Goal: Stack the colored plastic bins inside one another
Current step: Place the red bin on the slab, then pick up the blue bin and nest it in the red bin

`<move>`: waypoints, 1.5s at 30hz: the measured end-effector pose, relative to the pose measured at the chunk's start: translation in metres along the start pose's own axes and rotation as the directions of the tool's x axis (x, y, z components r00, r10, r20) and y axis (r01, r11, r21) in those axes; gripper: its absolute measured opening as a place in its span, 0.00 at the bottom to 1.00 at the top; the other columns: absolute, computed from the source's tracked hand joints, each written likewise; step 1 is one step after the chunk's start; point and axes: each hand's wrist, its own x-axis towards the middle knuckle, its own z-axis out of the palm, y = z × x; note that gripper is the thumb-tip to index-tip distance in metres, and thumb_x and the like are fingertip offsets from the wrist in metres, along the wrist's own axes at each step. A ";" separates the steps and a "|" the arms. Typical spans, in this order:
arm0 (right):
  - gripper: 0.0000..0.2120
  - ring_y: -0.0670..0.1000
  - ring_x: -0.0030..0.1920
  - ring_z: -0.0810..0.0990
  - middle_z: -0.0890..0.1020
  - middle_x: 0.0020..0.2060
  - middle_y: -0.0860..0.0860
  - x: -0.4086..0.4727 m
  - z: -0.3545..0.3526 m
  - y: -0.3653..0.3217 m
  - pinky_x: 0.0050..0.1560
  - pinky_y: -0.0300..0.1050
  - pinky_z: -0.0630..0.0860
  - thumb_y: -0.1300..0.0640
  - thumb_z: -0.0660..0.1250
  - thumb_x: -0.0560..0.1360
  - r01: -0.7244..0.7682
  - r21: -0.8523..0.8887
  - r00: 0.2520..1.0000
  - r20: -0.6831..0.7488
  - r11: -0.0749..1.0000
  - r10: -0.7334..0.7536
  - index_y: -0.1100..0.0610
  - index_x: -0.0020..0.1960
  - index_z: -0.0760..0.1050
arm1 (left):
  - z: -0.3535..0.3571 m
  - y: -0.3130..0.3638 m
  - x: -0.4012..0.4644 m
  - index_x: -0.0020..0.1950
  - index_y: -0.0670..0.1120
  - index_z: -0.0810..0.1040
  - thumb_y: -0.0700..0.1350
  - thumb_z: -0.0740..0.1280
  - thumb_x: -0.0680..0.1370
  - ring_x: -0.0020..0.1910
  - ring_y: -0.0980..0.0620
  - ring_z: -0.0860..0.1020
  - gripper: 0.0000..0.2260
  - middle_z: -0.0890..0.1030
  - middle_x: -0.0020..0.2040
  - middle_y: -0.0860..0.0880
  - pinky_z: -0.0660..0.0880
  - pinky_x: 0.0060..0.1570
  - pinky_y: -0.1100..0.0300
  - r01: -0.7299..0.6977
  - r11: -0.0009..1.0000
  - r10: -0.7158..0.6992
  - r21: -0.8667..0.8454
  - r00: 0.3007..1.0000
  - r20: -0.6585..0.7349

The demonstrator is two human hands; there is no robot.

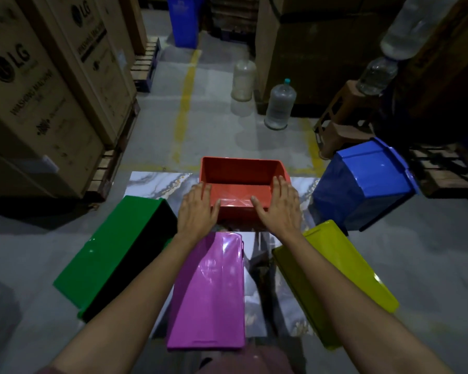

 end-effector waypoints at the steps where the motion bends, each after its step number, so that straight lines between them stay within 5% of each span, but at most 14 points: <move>1: 0.45 0.60 0.81 0.62 0.63 0.82 0.58 -0.006 -0.004 -0.002 0.82 0.57 0.55 0.28 0.56 0.79 0.025 -0.003 1.000 -0.012 1.000 -0.025 0.59 0.83 0.58 | -0.003 0.002 -0.007 0.80 0.44 0.68 0.57 0.59 0.85 0.77 0.38 0.70 0.27 0.72 0.77 0.38 0.69 0.74 0.40 -0.001 1.000 0.001 0.000 1.000 0.006; 10: 0.42 0.63 0.78 0.66 0.68 0.79 0.60 -0.069 -0.031 0.032 0.79 0.61 0.61 0.31 0.60 0.80 0.065 0.033 0.998 -0.025 0.997 -0.065 0.61 0.81 0.63 | 0.004 0.064 -0.074 0.74 0.42 0.73 0.50 0.66 0.83 0.69 0.37 0.76 0.21 0.76 0.71 0.38 0.74 0.69 0.41 0.002 0.995 -0.005 -0.104 1.000 -0.029; 22: 0.40 0.62 0.76 0.68 0.70 0.77 0.59 -0.157 -0.097 0.198 0.76 0.61 0.64 0.30 0.56 0.81 -0.072 0.028 0.990 -0.123 0.997 0.075 0.60 0.79 0.66 | 0.031 0.243 -0.132 0.69 0.39 0.78 0.47 0.68 0.79 0.66 0.36 0.78 0.20 0.79 0.67 0.38 0.77 0.63 0.43 -0.177 0.963 0.167 -0.202 0.984 -0.068; 26: 0.39 0.61 0.74 0.71 0.73 0.76 0.58 -0.158 -0.111 0.244 0.74 0.59 0.67 0.30 0.54 0.81 -0.127 0.007 0.982 -0.139 0.992 0.127 0.59 0.78 0.68 | 0.029 0.288 -0.121 0.69 0.42 0.77 0.52 0.60 0.79 0.66 0.36 0.78 0.23 0.78 0.67 0.39 0.79 0.62 0.43 -0.255 0.948 0.240 -0.192 0.966 -0.098; 34: 0.35 0.60 0.70 0.73 0.76 0.71 0.58 -0.120 -0.126 0.317 0.71 0.58 0.68 0.33 0.57 0.81 -0.221 -0.057 0.956 -0.212 0.974 0.204 0.60 0.74 0.71 | 0.030 0.386 -0.053 0.72 0.44 0.74 0.53 0.63 0.83 0.68 0.39 0.76 0.21 0.76 0.72 0.40 0.75 0.65 0.44 -0.424 0.903 0.406 -0.076 0.897 -0.176; 45: 0.34 0.60 0.69 0.73 0.76 0.71 0.59 -0.040 -0.124 0.384 0.71 0.58 0.69 0.33 0.55 0.82 -0.252 -0.068 0.951 -0.201 0.965 0.235 0.60 0.73 0.71 | 0.037 0.450 0.011 0.71 0.44 0.74 0.54 0.63 0.84 0.71 0.38 0.74 0.20 0.75 0.74 0.39 0.75 0.65 0.44 -0.416 0.908 0.396 -0.049 0.891 -0.223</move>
